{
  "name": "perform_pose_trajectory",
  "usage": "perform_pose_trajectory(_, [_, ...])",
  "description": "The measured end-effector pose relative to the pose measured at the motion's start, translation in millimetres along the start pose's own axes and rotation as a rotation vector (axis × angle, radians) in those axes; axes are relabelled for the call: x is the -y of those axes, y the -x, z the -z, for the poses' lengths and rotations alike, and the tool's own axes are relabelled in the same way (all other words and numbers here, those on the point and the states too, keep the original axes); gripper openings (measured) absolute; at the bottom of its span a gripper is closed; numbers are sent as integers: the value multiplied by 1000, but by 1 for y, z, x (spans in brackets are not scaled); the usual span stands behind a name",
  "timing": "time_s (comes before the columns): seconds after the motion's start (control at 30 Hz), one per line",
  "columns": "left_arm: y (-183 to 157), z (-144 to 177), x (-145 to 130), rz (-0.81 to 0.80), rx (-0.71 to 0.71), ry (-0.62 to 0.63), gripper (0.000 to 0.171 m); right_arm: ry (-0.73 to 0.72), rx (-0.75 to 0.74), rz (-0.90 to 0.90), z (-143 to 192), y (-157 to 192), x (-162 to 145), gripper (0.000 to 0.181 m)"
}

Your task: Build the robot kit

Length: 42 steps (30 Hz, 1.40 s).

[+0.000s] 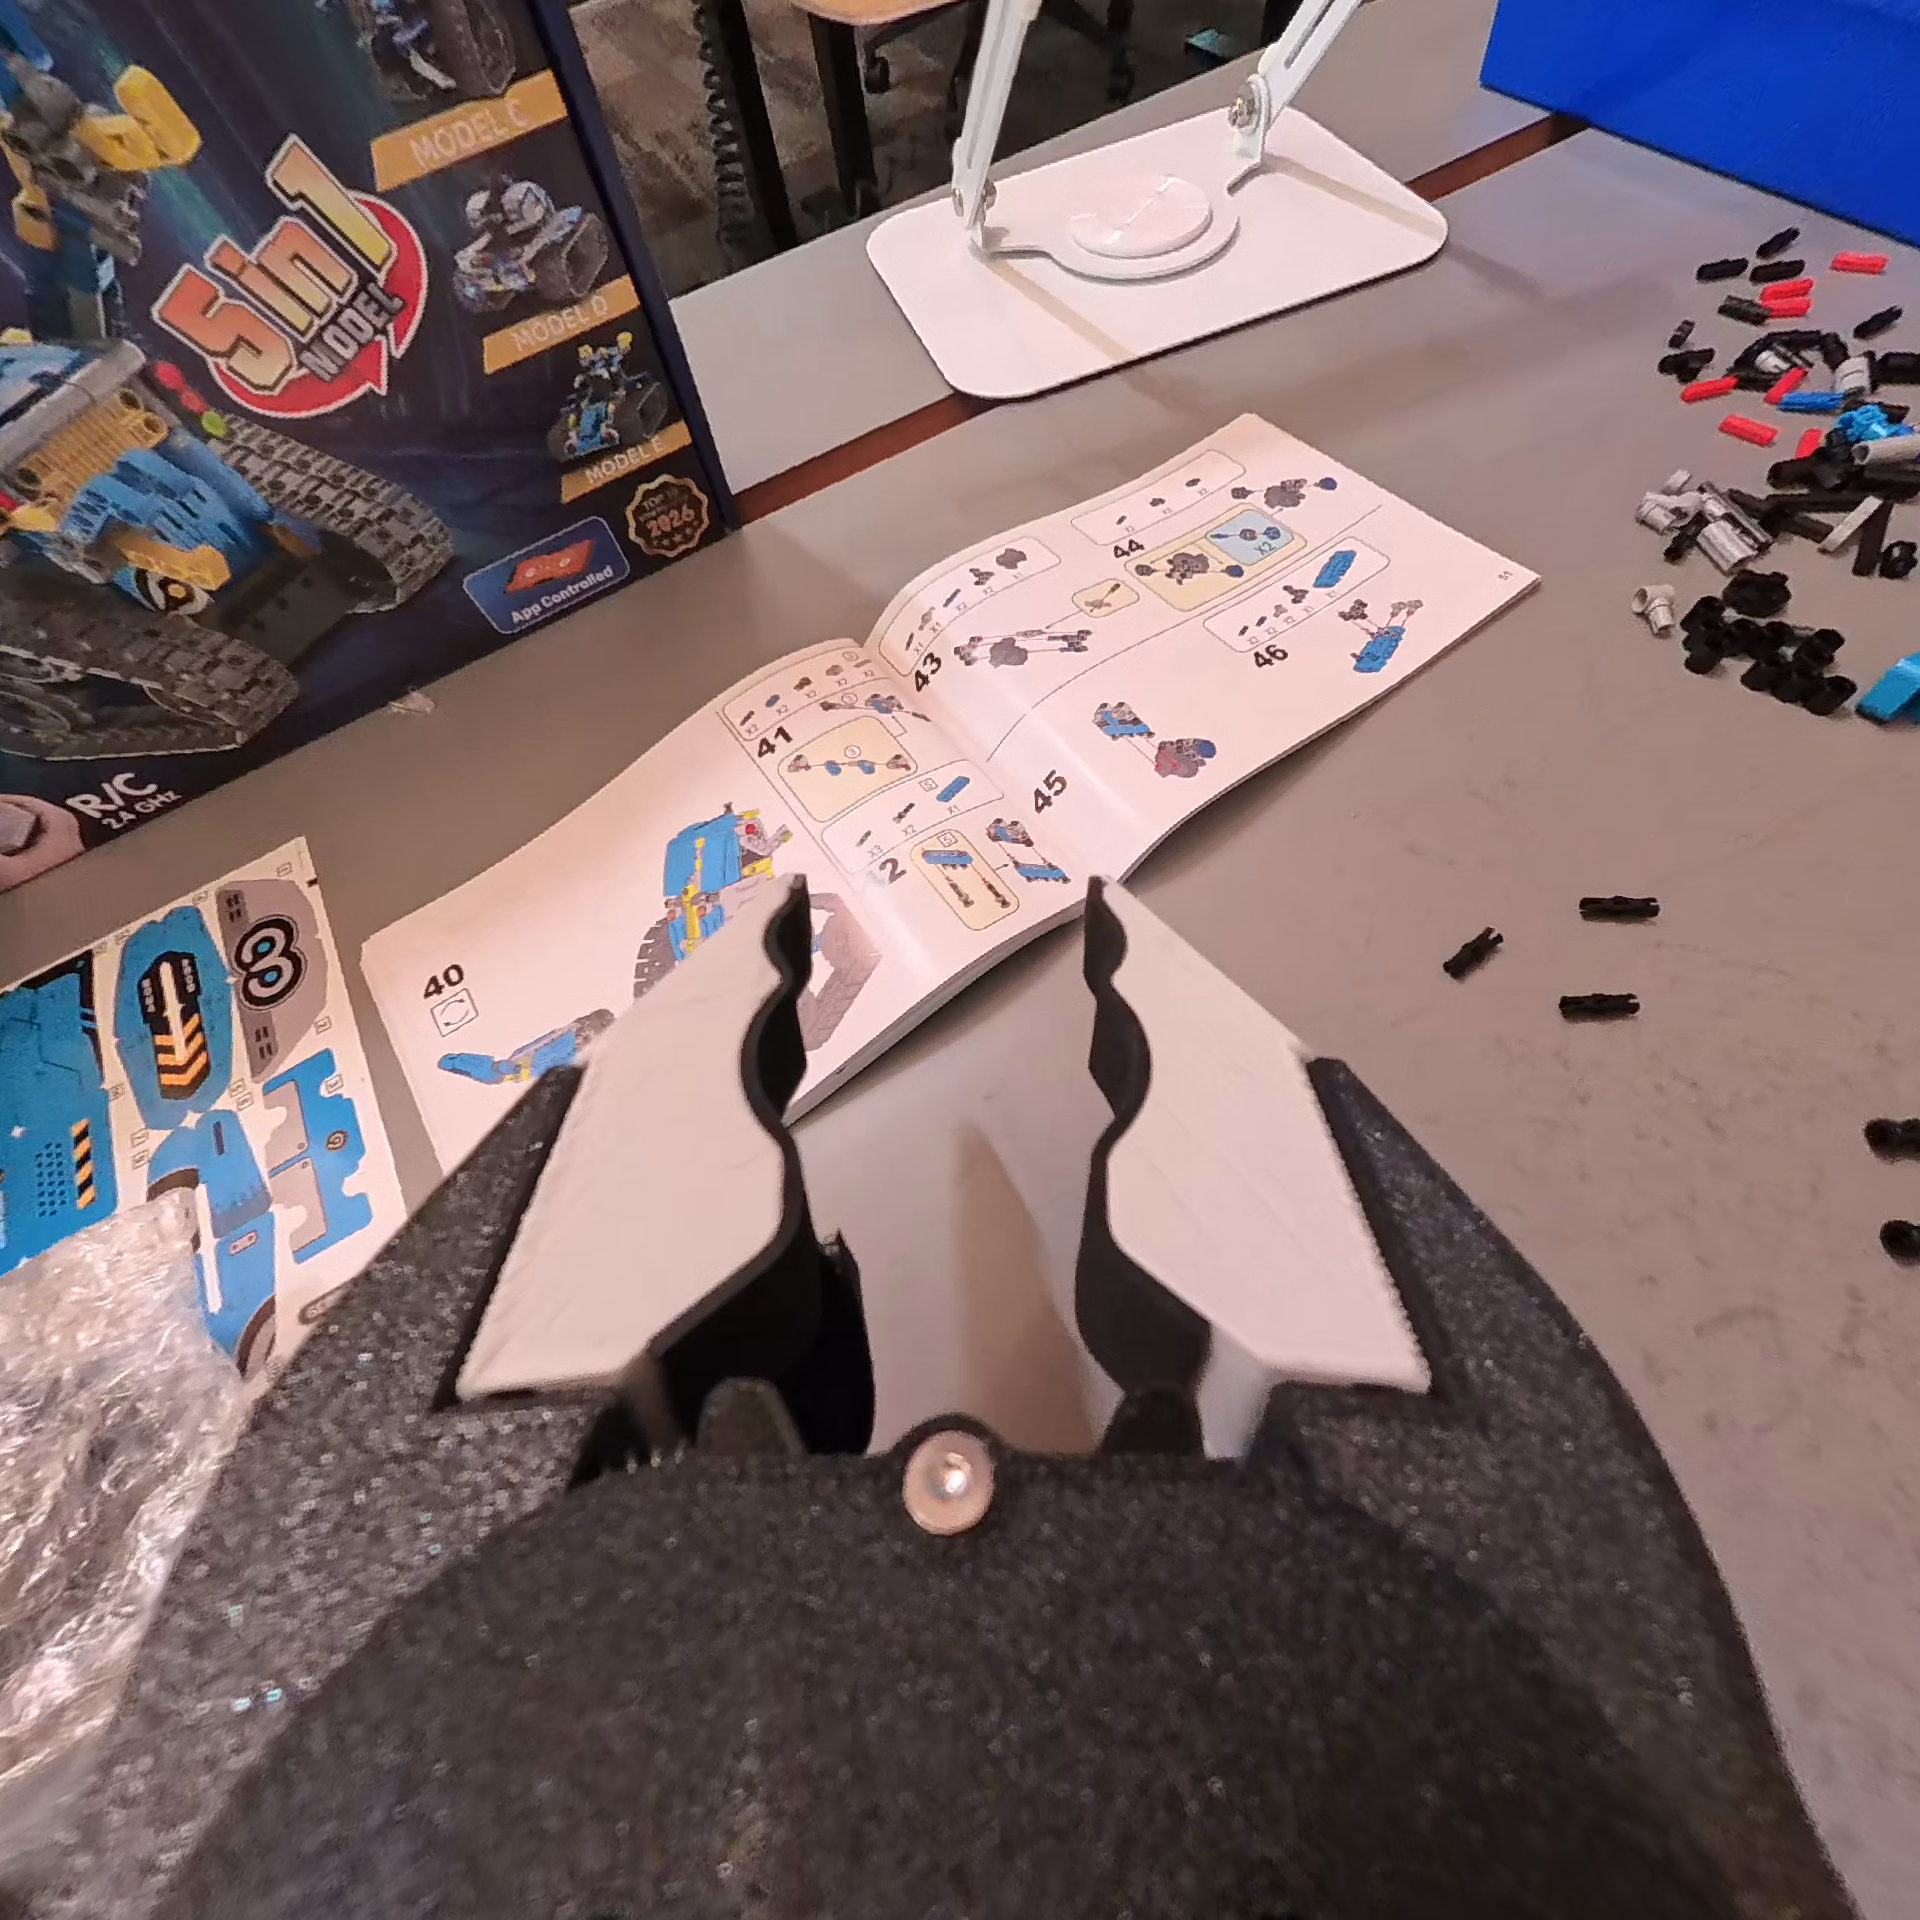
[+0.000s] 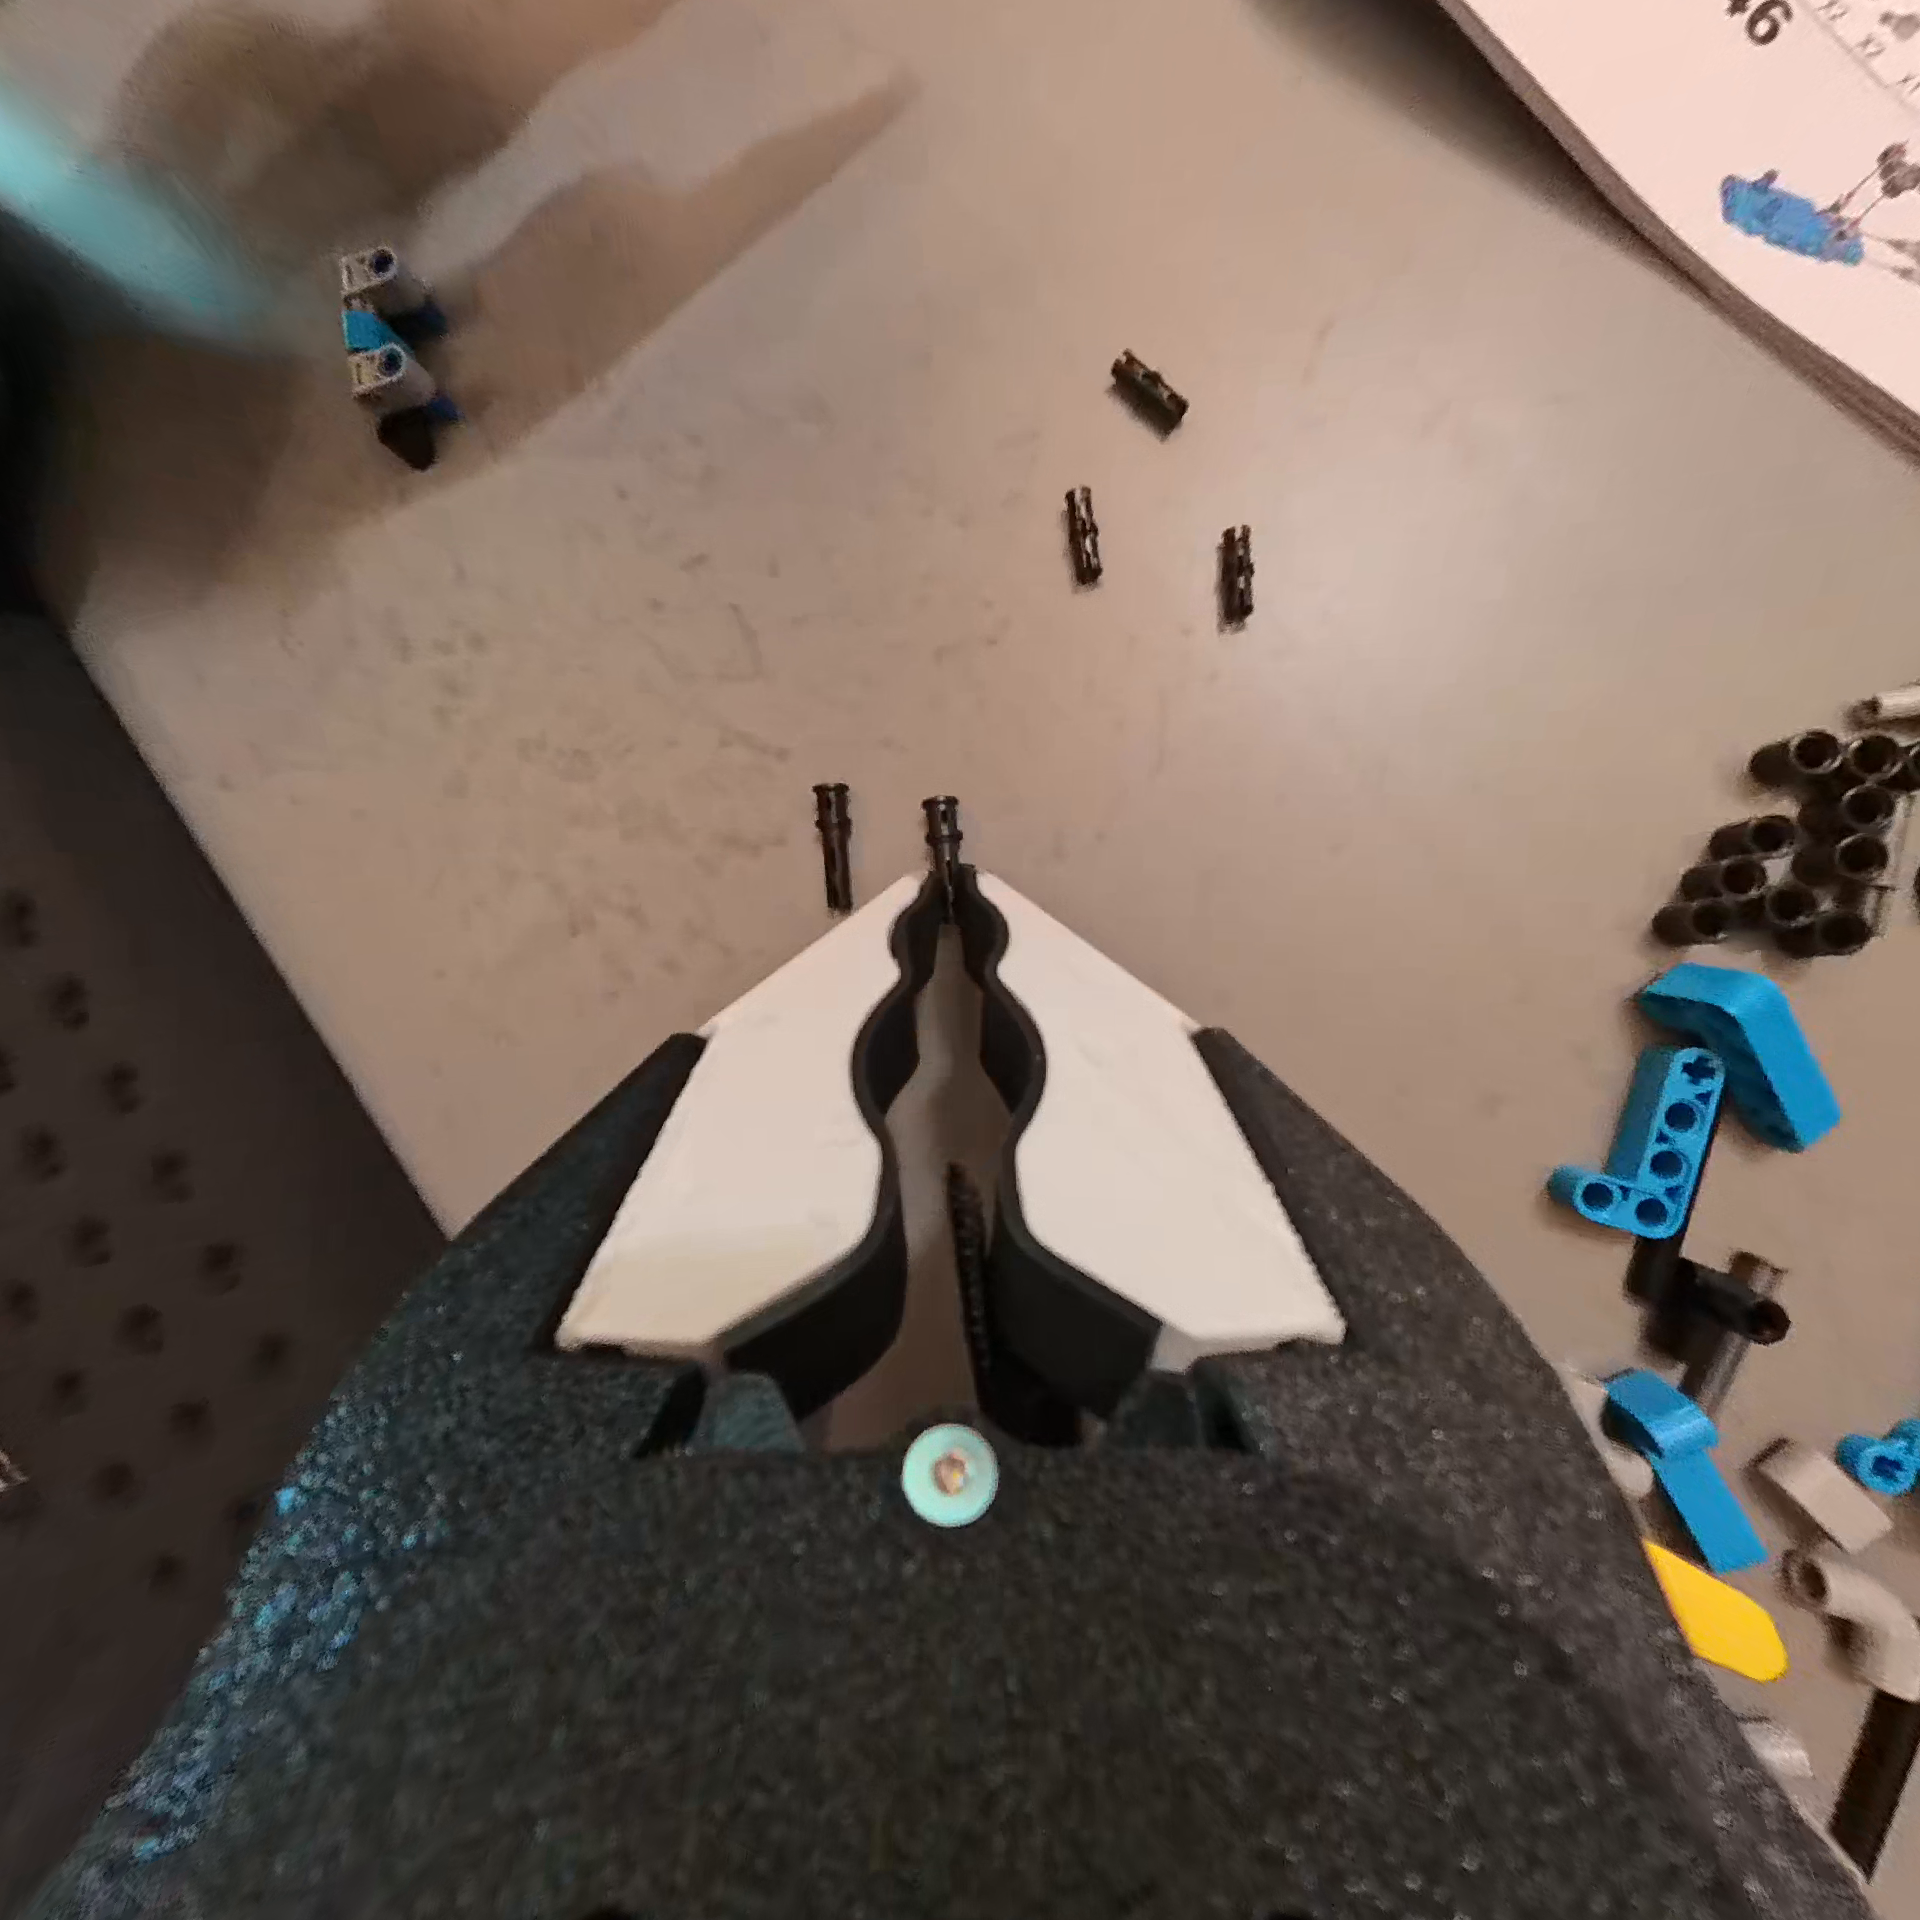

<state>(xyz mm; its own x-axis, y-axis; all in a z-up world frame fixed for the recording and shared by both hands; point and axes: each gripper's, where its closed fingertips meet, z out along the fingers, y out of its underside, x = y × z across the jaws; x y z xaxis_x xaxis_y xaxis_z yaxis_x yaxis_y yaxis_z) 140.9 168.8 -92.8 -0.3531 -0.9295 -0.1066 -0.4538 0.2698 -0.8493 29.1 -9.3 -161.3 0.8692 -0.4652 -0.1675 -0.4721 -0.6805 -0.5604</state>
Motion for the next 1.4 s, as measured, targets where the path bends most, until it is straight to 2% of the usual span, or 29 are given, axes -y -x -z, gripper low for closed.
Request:
perform_pose_trajectory(0.57, [-3,-1,-3,15,-17,23,53,-34,104,-45,-2,1,1,5])
perform_pose_trajectory(0.67, [-3,-2,-4,17,-20,31,53,-55,116,-52,2,1,4,26])
perform_pose_trajectory(1.0, [-7,-6,-10,7,-32,58,54,-197,-16,-77,25,-28,22,35])
perform_pose_trajectory(1.1, [-7,-9,-13,11,-37,63,54,-284,9,-90,39,-29,31,58])
perform_pose_trajectory(1.23, [-2,-7,-8,36,-23,27,54,-434,-6,-148,60,-43,42,54])
perform_pose_trajectory(1.3, [1,-4,-1,54,-21,-8,54,-464,-54,-193,69,-57,40,40])
perform_pose_trajectory(1.4, [3,-4,-1,81,-29,-15,54,-487,-67,-257,77,-69,37,38])
